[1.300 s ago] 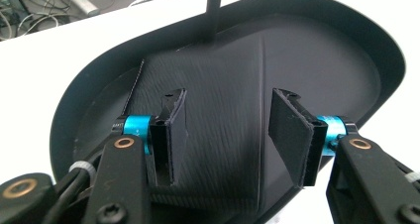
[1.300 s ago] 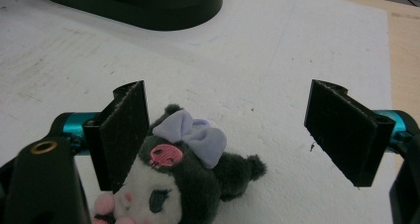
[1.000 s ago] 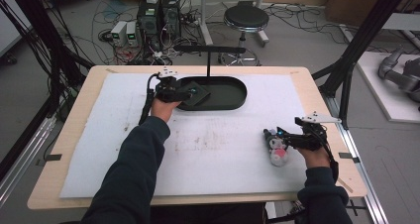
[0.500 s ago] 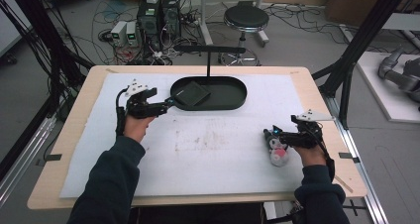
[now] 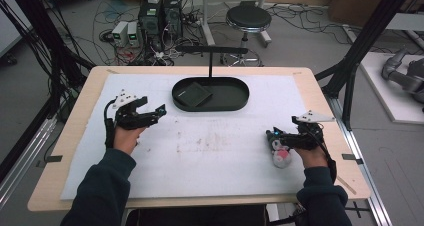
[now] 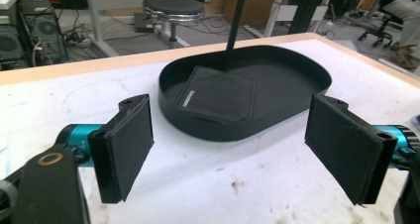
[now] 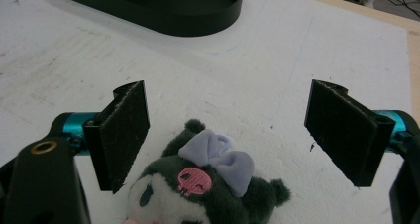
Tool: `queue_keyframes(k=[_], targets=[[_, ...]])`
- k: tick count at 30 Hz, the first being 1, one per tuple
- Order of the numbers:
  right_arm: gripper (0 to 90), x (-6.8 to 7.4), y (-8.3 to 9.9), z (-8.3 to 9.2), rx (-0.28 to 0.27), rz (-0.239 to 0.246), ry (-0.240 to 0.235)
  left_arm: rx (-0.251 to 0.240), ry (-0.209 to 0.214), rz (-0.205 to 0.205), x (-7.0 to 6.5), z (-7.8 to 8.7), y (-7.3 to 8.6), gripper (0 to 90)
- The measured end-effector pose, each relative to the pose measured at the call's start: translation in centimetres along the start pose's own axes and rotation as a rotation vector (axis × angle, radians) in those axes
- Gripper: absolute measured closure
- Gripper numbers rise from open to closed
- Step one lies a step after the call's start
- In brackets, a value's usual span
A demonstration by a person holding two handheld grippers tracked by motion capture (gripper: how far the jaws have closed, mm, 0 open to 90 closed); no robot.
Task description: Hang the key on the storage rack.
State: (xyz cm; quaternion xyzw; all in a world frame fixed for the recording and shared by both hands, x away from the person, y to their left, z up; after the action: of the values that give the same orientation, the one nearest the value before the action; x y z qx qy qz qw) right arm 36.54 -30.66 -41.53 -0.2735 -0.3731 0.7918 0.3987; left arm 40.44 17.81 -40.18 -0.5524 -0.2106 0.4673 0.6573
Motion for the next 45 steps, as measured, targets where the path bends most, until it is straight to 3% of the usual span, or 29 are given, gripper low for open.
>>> queue_keyframes(k=[5,7,10,14,15,16,17,19,21,23,24,26,27,28,31,33,34,35,36,39,41,42,43,45], targets=[[17.5,0.4,0.1,-0.2,0.02,0.0,-0.011,0.004,-0.008,0.017,0.6,1.4,1.5,18.6],[17.5,0.8,0.0,-0.5,0.041,0.022,-0.033,0.009,-0.012,0.016,0.7,2.0,2.3,18.6],[17.5,1.6,-0.3,-0.7,0.083,0.044,-0.015,0.02,-0.024,0.019,1.0,2.8,3.5,18.6],[19.9,1.8,0.1,-0.7,0.136,0.023,0.014,0.016,-0.032,0.044,1.4,3.6,4.2,18.6],[24.4,1.5,0.6,-0.7,0.174,-0.011,0.023,0.015,-0.031,0.046,1.5,3.8,4.4,18.6],[24.4,1.5,0.6,-0.7,0.174,-0.011,0.023,0.016,-0.032,0.043,1.5,3.9,4.5,18.6],[24.5,1.2,1.1,-0.9,0.213,-0.047,0.034,0.016,-0.031,0.043,1.5,3.9,4.5,18.6],[24.6,1.2,1.4,-1.1,0.233,-0.059,0.033,0.019,-0.028,0.046,1.5,3.9,4.7,18.7],[28.2,1.6,1.7,-1.9,0.242,-0.091,-0.024,0.027,-0.018,0.05,1.5,3.7,4.9,18.8],[28.9,1.9,1.7,-2.3,0.246,-0.082,-0.045,0.042,-0.008,0.049,1.4,3.4,5.1,18.8],[34.0,2.2,1.6,-2.7,0.264,-0.04,-0.05,0.049,-0.005,0.045,1.4,3.3,5.2,18.9],[41.5,2.3,1.4,-2.7,0.269,-0.002,-0.067,0.053,0.004,0.047,1.3,3.3,5.2,19.0],[51.8,2.2,1.2,-2.6,0.255,0.037,-0.089,0.048,0.006,0.049,1.3,3.3,5.2,19.0],[51.8,2.2,1.2,-2.6,0.255,0.037,-0.089,0.049,0.011,0.053,1.3,3.4,5.2,19.0],[53.9,2.6,0.5,-2.4,0.17,0.11,-0.194,0.045,0.012,0.063,1.4,3.5,5.1,19.1],[54.2,3.7,-0.1,-2.3,0.085,0.223,-0.295,0.043,0.01,0.066,1.5,3.5,5.1,19.2],[54.2,3.7,-0.1,-2.3,0.085,0.223,-0.295,0.043,0.011,0.064,1.5,3.5,5.1,19.2],[54.1,4.6,-0.4,-2.5,0.044,0.313,-0.343,0.042,0.014,0.062,1.5,3.5,5.1,19.4],[53.8,5.0,-0.4,-2.7,0.038,0.35,-0.367,0.043,0.015,0.063,1.5,3.4,5.1,19.4],[50.8,5.6,-0.2,-3.3,0.069,0.39,-0.373,0.045,0.016,0.064,1.5,3.3,5.2,19.5],[36.5,5.7,-0.2,-3.7,0.089,0.371,-0.332,0.042,0.019,0.066,1.6,3.3,5.2,19.5],[19.9,5.3,-0.5,-3.5,0.078,0.275,-0.257,0.044,0.021,0.063,1.6,3.4,5.2,19.5],[19.9,5.3,-0.5,-3.5,0.078,0.275,-0.257,0.043,0.022,0.065,1.6,3.4,5.1,19.5],[19.8,4.9,-0.9,-2.7,0.037,0.198,-0.197,0.041,0.022,0.067,1.7,3.5,5.1,19.6]])
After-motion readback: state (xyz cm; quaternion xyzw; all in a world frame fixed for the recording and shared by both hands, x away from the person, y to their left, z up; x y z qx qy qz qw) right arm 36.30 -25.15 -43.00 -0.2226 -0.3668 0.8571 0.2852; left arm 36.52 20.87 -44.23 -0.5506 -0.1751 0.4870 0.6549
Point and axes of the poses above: each handheld gripper's, and its own axes: z roughly backward along the jaws, y roughly out of its underside, x roughly to its left, the point moved 4 cm from there along -z, roughly forward along the jaws, and after that the axes turned 6 degrees about z, right-handed, at the moved point
